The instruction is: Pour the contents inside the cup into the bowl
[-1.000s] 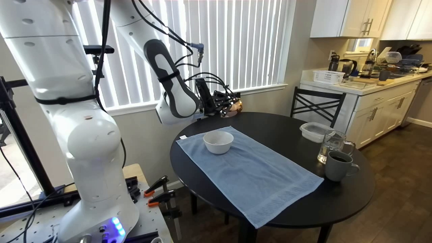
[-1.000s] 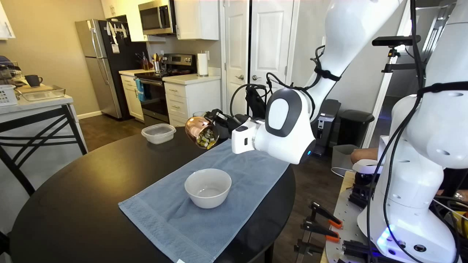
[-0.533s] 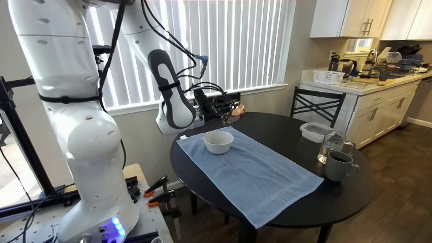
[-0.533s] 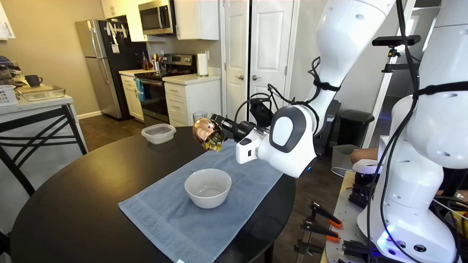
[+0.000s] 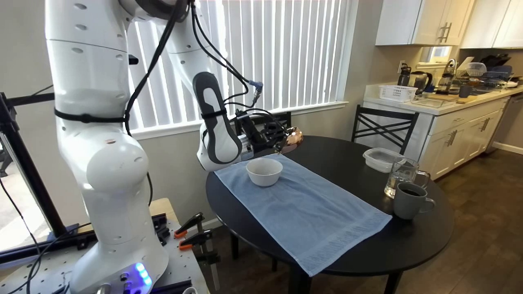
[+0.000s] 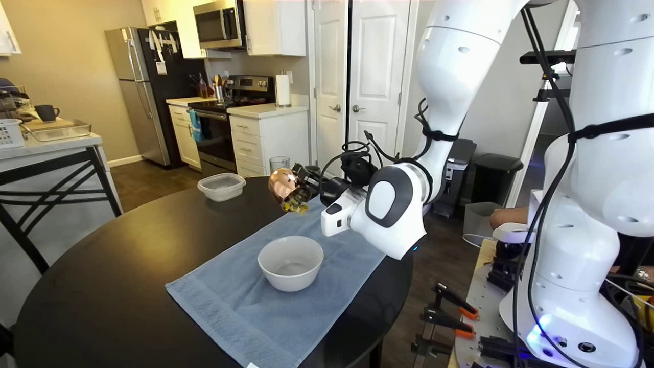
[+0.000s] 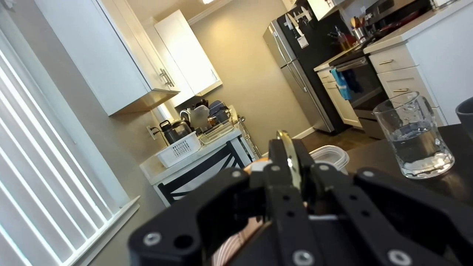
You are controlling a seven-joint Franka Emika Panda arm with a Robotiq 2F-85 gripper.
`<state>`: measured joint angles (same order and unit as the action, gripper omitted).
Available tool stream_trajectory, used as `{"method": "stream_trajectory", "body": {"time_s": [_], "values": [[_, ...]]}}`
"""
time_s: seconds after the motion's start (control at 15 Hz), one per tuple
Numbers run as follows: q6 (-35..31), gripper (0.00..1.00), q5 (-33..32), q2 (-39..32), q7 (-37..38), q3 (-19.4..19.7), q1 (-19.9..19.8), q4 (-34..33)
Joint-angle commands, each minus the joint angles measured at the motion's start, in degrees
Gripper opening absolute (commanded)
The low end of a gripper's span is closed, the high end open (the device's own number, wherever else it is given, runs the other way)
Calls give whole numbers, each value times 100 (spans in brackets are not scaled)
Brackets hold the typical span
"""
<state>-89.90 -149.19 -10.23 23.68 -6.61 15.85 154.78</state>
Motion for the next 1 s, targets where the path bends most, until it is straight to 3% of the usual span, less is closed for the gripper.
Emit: {"method": "stream_trajectory", "body": {"time_s": [0.0,0.67,0.93], "values": [[53,4,0,-264,65,710,653,-417],[-691,4,0,-493,724,2255,2236,-787],[-657,4,0,-585,861,2849,2899,-759]]}}
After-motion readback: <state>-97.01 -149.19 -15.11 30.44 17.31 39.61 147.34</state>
